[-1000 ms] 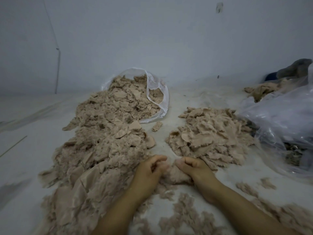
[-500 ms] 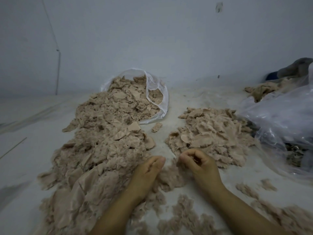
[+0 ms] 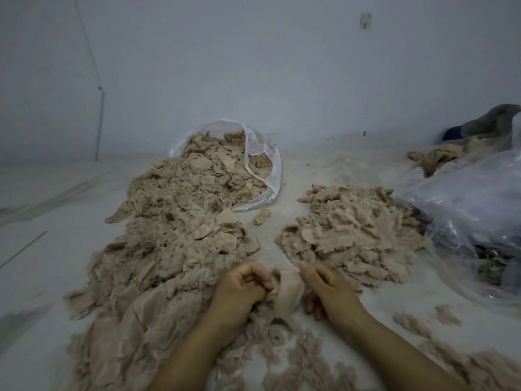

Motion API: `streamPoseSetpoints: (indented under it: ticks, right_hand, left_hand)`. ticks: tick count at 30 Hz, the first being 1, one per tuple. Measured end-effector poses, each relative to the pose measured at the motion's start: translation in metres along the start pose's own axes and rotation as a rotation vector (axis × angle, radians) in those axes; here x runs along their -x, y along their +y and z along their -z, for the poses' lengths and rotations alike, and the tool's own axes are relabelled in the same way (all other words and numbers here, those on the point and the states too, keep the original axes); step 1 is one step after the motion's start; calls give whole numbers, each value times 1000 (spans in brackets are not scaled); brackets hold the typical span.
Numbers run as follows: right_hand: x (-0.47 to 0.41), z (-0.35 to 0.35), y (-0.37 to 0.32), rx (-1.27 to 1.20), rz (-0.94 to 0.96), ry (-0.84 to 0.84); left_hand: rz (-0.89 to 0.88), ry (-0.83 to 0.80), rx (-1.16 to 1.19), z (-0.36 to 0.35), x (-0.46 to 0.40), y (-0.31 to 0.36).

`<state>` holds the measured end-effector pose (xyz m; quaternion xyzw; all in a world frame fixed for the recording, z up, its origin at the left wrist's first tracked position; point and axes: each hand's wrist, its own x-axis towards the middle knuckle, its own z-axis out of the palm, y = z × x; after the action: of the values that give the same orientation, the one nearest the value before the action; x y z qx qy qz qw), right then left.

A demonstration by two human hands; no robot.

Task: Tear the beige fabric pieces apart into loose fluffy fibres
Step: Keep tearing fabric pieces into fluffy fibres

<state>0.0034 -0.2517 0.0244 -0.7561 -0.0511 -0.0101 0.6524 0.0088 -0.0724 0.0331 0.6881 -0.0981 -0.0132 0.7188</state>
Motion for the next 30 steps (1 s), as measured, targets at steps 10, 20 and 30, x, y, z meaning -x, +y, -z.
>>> streamPoseSetpoints:
  ticks: [10, 20, 30]
  right_hand:
    - [1, -4, -3, -308, -17, 53]
    - [3, -10, 1, -266, -144, -54]
    - [2, -15, 3, -52, -46, -62]
  left_hand:
    - [94, -23, 268, 2, -3, 0]
    - [74, -81, 214, -4, -1, -5]
    - [92, 155, 88, -8, -3, -7]
